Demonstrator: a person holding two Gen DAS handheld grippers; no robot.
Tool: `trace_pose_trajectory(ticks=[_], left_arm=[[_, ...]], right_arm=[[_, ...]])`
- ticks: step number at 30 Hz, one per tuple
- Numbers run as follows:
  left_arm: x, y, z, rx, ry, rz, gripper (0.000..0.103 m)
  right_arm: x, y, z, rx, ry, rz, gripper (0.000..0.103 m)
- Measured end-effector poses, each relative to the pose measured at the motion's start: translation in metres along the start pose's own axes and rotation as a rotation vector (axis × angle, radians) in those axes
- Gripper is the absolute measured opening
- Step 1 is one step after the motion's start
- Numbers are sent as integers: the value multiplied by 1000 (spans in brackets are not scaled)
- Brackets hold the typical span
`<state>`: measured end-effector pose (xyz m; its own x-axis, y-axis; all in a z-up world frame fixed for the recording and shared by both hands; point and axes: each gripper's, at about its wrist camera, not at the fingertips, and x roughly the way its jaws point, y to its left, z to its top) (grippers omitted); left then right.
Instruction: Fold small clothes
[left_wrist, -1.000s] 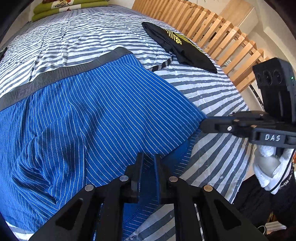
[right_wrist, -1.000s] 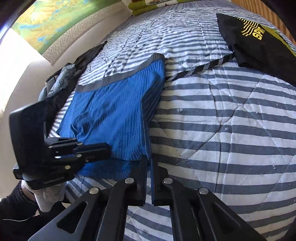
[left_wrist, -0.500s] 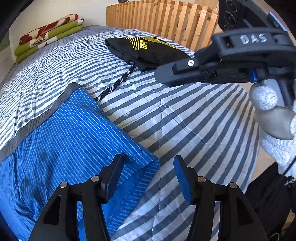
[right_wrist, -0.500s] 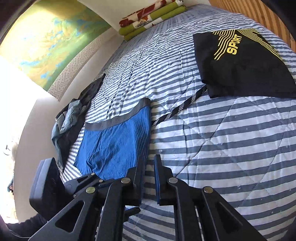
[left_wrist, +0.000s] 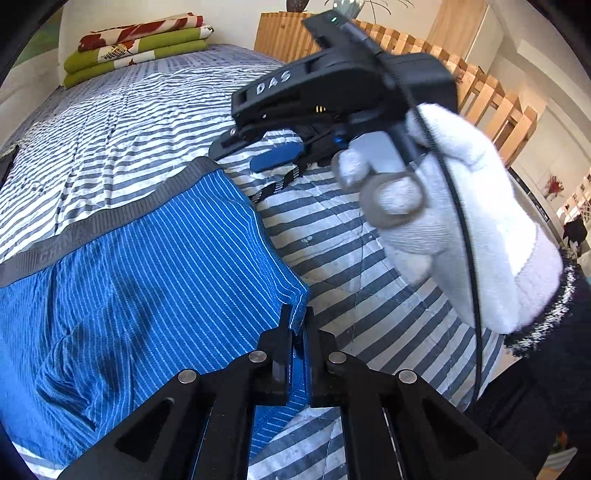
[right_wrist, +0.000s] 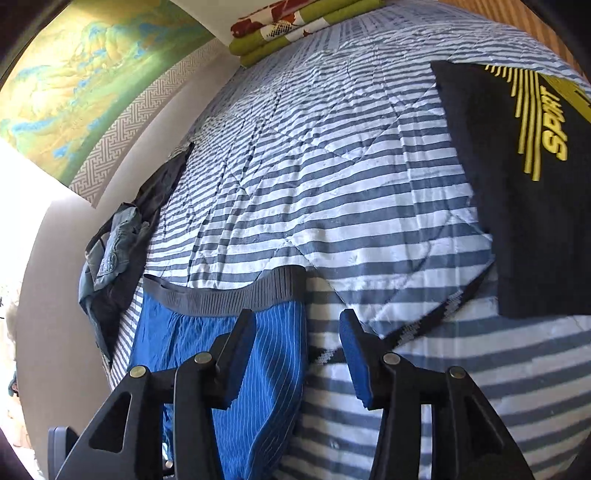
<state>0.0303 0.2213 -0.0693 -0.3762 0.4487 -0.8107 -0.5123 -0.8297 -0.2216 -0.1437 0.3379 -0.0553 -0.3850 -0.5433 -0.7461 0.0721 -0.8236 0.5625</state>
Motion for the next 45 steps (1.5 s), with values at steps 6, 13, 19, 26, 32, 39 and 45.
trace_pose_trajectory(ticks=[6,13,19,26,32,39,45], left_arm=[[-33,30,-5,-78,-45,-48,3],[-80,85,-27,-181,-114,-60,3],[-132,154,-64,-277,-170,17,3],[-175,238,-116,-380,-190,131,3],[-185,298,-154,-496,-191,163,3],[-180,328,-176,-577,-180,147,3],[-180,330,-185,-595,-162,156,4]], right_arm=[[36,8,9,19,72,-15,12],[19,64,23,-58,7,-74,7],[37,146,37,-153,6,-96,7],[108,249,26,-292,68,-111,6],[182,312,14,-392,128,-180,6],[235,341,6,-428,180,-216,6],[257,352,-4,-482,216,-224,7]])
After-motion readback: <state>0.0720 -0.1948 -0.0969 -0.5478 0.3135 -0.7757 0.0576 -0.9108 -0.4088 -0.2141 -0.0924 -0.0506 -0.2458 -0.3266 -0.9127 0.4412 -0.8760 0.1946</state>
